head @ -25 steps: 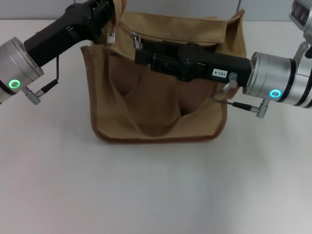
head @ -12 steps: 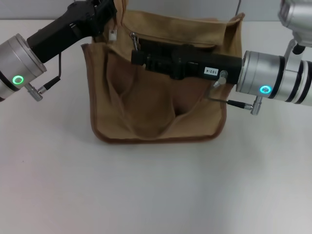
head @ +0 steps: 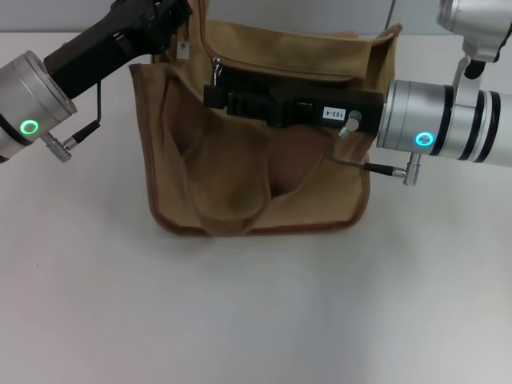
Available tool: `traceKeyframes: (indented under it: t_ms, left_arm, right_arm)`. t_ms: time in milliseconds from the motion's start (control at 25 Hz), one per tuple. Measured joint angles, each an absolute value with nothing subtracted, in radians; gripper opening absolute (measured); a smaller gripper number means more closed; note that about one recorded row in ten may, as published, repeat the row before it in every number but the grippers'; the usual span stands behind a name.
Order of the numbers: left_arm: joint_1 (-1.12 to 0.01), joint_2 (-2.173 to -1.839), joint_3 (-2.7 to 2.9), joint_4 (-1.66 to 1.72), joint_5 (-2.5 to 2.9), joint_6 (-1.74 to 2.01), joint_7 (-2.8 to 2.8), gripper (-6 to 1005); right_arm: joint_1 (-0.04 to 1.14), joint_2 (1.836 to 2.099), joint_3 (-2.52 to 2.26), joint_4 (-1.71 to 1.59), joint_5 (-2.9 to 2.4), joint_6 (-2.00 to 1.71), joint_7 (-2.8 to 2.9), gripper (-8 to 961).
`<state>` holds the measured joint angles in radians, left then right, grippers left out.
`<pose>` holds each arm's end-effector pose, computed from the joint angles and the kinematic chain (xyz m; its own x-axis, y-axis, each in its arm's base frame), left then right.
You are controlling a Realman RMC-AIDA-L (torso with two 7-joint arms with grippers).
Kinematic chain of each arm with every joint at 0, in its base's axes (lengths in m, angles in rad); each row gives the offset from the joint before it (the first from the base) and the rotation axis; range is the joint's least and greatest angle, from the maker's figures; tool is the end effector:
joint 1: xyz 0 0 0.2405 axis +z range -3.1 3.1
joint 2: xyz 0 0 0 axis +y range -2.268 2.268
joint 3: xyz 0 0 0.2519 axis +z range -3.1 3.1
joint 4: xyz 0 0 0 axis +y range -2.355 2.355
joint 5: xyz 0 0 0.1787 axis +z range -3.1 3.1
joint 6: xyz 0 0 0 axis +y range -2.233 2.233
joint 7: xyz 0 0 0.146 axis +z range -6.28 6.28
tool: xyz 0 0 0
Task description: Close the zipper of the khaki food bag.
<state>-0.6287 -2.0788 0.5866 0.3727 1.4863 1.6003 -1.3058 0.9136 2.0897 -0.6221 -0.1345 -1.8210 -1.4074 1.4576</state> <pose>-0.1869 0.3369 0.0254 0.3548 0.1975 0.9138 0.5640 -0.8248 -0.0407 0.1299 0.3462 -0.0627 0.5441 -0.5372 -0.6445 -0.5501 -0.8084 0.2095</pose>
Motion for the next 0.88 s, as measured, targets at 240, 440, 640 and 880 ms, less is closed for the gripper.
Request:
traceKeyframes:
  t_ms: [240,440,640,880]
  left_arm:
    - [-0.632,-2.08,0.586,0.373,1.485,1.637,-1.299,28]
    - [-0.639,-2.08,0.588,0.373,1.471,1.665,-1.299,28]
    - [-0.642,-2.08,0.588,0.364,1.468,1.664,-1.299,29]
    - [-0.642,-2.08,0.587,0.362,1.467,1.663,-1.299,29]
  right_arm:
    - [0.919,2.09,-0.629,-0.138,-1.821,-1.385,1.475,535]
    - [0.919,2.091,-0.63,-0.145,-1.818,-1.391,1.473,506]
    - [0.916,2.091,-0.625,-0.148,-1.818,-1.391,1.47,470]
    - [0.913,2.091,-0.618,-0.149,-1.818,-1.385,1.468,427]
